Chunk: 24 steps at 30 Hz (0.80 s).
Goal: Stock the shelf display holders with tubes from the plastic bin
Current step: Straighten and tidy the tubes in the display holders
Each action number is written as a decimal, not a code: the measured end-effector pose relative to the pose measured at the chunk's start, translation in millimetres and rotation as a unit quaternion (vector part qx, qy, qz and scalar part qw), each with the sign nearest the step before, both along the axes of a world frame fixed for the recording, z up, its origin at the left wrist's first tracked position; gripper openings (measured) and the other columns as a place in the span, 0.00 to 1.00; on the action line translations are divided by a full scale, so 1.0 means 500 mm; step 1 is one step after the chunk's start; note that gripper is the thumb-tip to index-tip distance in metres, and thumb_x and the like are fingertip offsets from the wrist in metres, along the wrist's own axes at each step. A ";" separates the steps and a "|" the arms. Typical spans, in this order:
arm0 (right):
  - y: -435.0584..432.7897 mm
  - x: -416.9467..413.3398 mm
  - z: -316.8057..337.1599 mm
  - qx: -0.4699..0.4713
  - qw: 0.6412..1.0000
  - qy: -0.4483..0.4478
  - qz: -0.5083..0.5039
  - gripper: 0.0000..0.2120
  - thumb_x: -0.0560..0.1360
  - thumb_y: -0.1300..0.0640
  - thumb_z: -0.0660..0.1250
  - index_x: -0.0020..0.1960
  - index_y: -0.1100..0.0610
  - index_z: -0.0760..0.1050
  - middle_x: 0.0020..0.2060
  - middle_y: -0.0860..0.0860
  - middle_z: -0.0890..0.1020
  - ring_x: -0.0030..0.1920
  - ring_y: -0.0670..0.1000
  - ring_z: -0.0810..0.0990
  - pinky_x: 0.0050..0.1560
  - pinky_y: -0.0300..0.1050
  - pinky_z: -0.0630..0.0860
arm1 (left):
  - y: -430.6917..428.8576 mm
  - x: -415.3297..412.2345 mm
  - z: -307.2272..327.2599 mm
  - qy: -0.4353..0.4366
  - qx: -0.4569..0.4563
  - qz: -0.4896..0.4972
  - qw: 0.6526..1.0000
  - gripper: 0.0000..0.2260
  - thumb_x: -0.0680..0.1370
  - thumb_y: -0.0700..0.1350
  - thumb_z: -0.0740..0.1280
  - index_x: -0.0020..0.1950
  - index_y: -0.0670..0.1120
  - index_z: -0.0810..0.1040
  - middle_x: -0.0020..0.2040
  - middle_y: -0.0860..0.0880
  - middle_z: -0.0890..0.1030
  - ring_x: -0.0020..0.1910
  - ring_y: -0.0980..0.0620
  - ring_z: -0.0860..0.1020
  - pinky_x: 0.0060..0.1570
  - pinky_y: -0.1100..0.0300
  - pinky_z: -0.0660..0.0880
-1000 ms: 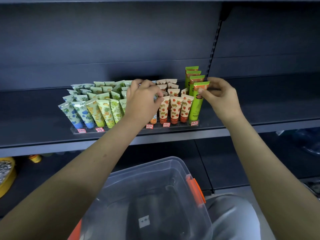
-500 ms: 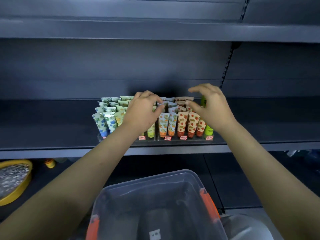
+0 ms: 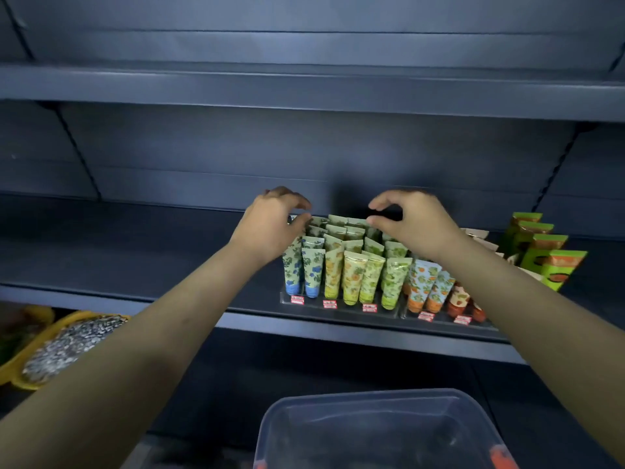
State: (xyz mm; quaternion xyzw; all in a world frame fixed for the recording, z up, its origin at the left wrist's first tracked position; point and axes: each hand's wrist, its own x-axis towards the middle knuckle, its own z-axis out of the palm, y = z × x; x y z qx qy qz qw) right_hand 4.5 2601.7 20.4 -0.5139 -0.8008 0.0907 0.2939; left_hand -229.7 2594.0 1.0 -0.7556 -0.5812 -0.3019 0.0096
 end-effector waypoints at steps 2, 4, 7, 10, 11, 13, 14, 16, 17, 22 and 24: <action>0.029 -0.023 0.005 -0.016 1.000 0.002 0.006 0.12 0.74 0.53 0.70 0.56 0.54 0.79 0.52 0.48 0.81 0.55 0.46 0.77 0.54 0.37 0.67 | 0.030 -0.013 -0.003 -0.001 -0.016 -0.003 1.000 0.11 0.79 0.47 0.64 0.59 0.48 0.79 0.60 0.48 0.77 0.60 0.46 0.73 0.59 0.49 0.72; 0.058 -0.046 0.012 -0.034 0.999 -0.010 0.014 0.11 0.74 0.52 0.70 0.55 0.52 0.79 0.52 0.47 0.81 0.53 0.45 0.76 0.53 0.37 0.67 | 0.059 -0.024 -0.008 0.001 -0.041 -0.012 0.999 0.11 0.79 0.48 0.64 0.60 0.49 0.78 0.61 0.49 0.76 0.62 0.48 0.72 0.60 0.50 0.72; 0.096 -0.082 0.017 -0.057 0.997 -0.054 0.030 0.10 0.73 0.52 0.71 0.53 0.51 0.79 0.52 0.46 0.81 0.54 0.46 0.77 0.52 0.37 0.68 | 0.095 -0.037 -0.017 -0.010 -0.066 -0.035 0.997 0.10 0.78 0.48 0.65 0.59 0.49 0.79 0.59 0.49 0.76 0.61 0.49 0.72 0.60 0.52 0.72; 0.118 -0.113 0.017 -0.076 0.992 -0.072 0.067 0.07 0.72 0.52 0.72 0.49 0.51 0.81 0.47 0.44 0.81 0.50 0.45 0.78 0.50 0.39 0.70 | 0.113 -0.048 -0.023 -0.042 -0.072 -0.056 0.995 0.10 0.77 0.48 0.67 0.57 0.48 0.80 0.57 0.50 0.77 0.59 0.51 0.74 0.59 0.57 0.71; 0.124 -0.122 0.015 -0.075 0.991 -0.080 0.081 0.06 0.71 0.52 0.73 0.48 0.51 0.82 0.45 0.44 0.81 0.49 0.45 0.79 0.50 0.40 0.71 | 0.115 -0.052 -0.024 -0.059 -0.071 -0.061 0.994 0.09 0.77 0.47 0.68 0.56 0.47 0.80 0.56 0.50 0.78 0.57 0.53 0.75 0.58 0.60 0.71; 0.132 -0.137 0.011 -0.067 0.987 -0.103 0.106 0.06 0.71 0.52 0.73 0.46 0.51 0.82 0.44 0.44 0.80 0.47 0.44 0.79 0.49 0.40 0.72 | 0.113 -0.059 -0.026 -0.081 -0.069 -0.077 0.991 0.09 0.76 0.45 0.69 0.55 0.46 0.81 0.54 0.49 0.78 0.53 0.55 0.76 0.55 0.70 0.70; 0.135 -0.143 0.009 -0.065 0.984 -0.114 0.116 0.05 0.70 0.52 0.73 0.46 0.51 0.82 0.43 0.45 0.80 0.46 0.44 0.78 0.48 0.41 0.73 | 0.112 -0.063 -0.028 -0.080 -0.070 -0.086 0.991 0.09 0.76 0.45 0.70 0.54 0.46 0.82 0.53 0.49 0.78 0.52 0.56 0.76 0.52 0.74 0.69; 0.140 -0.155 0.005 -0.068 0.980 -0.130 0.131 0.05 0.69 0.52 0.74 0.44 0.51 0.83 0.41 0.45 0.79 0.45 0.45 0.79 0.48 0.43 0.74 | 0.111 -0.070 -0.032 -0.063 -0.081 -0.097 0.990 0.08 0.75 0.46 0.70 0.53 0.46 0.82 0.52 0.49 0.79 0.51 0.55 0.77 0.51 0.72 0.69; 0.143 -0.160 0.003 -0.072 0.979 -0.138 0.134 0.05 0.69 0.52 0.75 0.43 0.52 0.83 0.41 0.44 0.79 0.44 0.45 0.79 0.47 0.43 0.74 | 0.111 -0.073 -0.034 -0.055 -0.091 -0.097 0.990 0.08 0.75 0.46 0.70 0.53 0.47 0.82 0.52 0.49 0.79 0.51 0.55 0.77 0.52 0.70 0.69; 0.159 -0.176 -0.007 -0.067 0.974 -0.178 0.122 0.05 0.68 0.52 0.75 0.42 0.52 0.83 0.38 0.44 0.80 0.42 0.45 0.79 0.38 0.35 0.67 | 0.121 -0.083 -0.041 -0.046 -0.129 -0.090 0.987 0.07 0.75 0.45 0.70 0.52 0.46 0.83 0.48 0.53 0.77 0.48 0.55 0.77 0.43 0.78 0.66; 0.162 -0.179 -0.010 -0.070 0.974 -0.184 0.113 0.05 0.68 0.52 0.75 0.40 0.52 0.82 0.38 0.45 0.81 0.41 0.45 0.79 0.39 0.37 0.67 | 0.123 -0.084 -0.045 -0.046 -0.132 -0.090 0.986 0.07 0.75 0.45 0.71 0.51 0.45 0.83 0.45 0.54 0.77 0.45 0.56 0.77 0.41 0.80 0.65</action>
